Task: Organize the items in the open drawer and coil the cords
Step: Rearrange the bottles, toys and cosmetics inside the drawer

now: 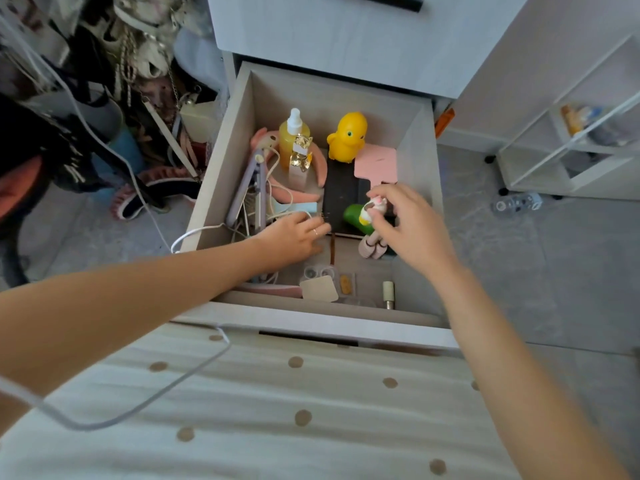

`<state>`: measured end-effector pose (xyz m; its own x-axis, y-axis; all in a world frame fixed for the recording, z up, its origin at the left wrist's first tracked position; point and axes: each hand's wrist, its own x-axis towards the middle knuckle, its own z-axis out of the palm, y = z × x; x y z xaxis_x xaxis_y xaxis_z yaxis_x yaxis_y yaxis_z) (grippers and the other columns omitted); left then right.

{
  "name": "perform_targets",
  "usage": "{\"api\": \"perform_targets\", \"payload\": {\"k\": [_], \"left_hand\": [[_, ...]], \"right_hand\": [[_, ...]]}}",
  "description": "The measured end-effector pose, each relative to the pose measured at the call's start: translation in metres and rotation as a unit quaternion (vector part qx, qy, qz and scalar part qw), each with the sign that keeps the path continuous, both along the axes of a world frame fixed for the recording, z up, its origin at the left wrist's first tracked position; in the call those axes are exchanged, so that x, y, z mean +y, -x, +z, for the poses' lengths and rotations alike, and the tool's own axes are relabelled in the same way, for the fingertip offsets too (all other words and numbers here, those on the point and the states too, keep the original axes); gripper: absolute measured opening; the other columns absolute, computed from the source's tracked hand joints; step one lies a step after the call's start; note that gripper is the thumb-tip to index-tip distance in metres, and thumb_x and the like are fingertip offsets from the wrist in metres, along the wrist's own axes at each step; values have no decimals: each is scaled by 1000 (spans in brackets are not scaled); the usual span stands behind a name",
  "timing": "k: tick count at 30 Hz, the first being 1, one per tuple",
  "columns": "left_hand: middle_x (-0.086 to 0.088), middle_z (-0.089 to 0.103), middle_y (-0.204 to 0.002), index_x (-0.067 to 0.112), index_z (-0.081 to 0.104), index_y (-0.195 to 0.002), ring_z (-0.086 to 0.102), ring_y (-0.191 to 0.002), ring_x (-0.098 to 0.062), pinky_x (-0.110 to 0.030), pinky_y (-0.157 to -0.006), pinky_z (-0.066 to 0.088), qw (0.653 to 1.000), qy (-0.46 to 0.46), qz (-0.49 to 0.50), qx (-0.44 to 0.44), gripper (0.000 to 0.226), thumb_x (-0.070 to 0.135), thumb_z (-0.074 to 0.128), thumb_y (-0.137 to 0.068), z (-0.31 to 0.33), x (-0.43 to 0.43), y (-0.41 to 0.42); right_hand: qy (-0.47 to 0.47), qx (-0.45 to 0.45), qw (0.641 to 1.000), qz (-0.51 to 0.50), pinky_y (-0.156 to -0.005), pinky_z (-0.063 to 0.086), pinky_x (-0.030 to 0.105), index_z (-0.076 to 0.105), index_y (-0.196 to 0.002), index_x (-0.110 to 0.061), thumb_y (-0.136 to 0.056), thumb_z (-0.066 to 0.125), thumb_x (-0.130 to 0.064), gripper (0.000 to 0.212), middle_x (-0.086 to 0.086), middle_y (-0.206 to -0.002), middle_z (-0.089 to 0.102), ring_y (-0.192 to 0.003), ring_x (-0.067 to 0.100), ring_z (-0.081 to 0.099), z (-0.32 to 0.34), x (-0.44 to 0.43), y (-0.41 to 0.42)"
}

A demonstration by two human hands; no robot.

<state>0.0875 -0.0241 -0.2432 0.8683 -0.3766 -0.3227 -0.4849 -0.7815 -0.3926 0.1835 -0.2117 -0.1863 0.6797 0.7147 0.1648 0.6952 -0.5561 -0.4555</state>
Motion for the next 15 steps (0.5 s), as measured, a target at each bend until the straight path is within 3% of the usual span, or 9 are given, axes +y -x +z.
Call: {"api": "perform_targets", "payload": {"k": [2, 8, 11, 13, 15], "left_hand": [[-16, 24, -152, 11, 48, -131, 30, -136, -30, -42, -105, 35, 999, -4, -10, 32, 37, 6, 41, -95, 1, 3, 1], [-13, 51, -131, 7, 40, -133, 48, -120, -29, -42, -85, 48, 987, -26, 136, 81, 43, 5, 49, -91, 4, -7, -11], [-9, 61, -118, 9, 56, -119, 54, -112, -27, -39, -87, 47, 986, -49, 137, 86, 31, 7, 52, -89, 6, -5, -19], [-5, 62, -113, 15, 59, -111, 52, -111, -24, -38, -92, 41, 988, 1, 141, 62, 26, 23, 54, -87, 6, 1, -21], [-4, 61, -113, 20, 59, -111, 47, -114, -23, -38, -96, 35, 969, 126, 209, 28, 32, 36, 57, -84, 9, 5, -17]], "right_hand": [[-42, -9, 999, -16, -74, 38, 21, 61, -111, -18, -91, 54, -23, 21, -2, -107, 61, -94, 10, 51, -1, -2, -4], [-162, 37, 977, -136, -69, 33, 16, 59, -104, -10, -94, 40, -30, 30, 1, -98, 60, -89, 11, 50, -1, -3, -11], [-190, 40, 966, -172, -67, 30, 18, 58, -103, -9, -96, 38, -30, 30, -3, -93, 55, -87, 17, 53, -1, -4, -10], [-200, 38, 963, -180, -66, 30, 17, 57, -102, -9, -96, 36, -30, 31, -4, -92, 55, -86, 15, 52, -1, -4, -10], [-211, 45, 959, -185, -62, 31, 15, 56, -100, -10, -97, 35, -29, 28, -4, -90, 54, -82, 12, 51, 0, -3, -11]]}}
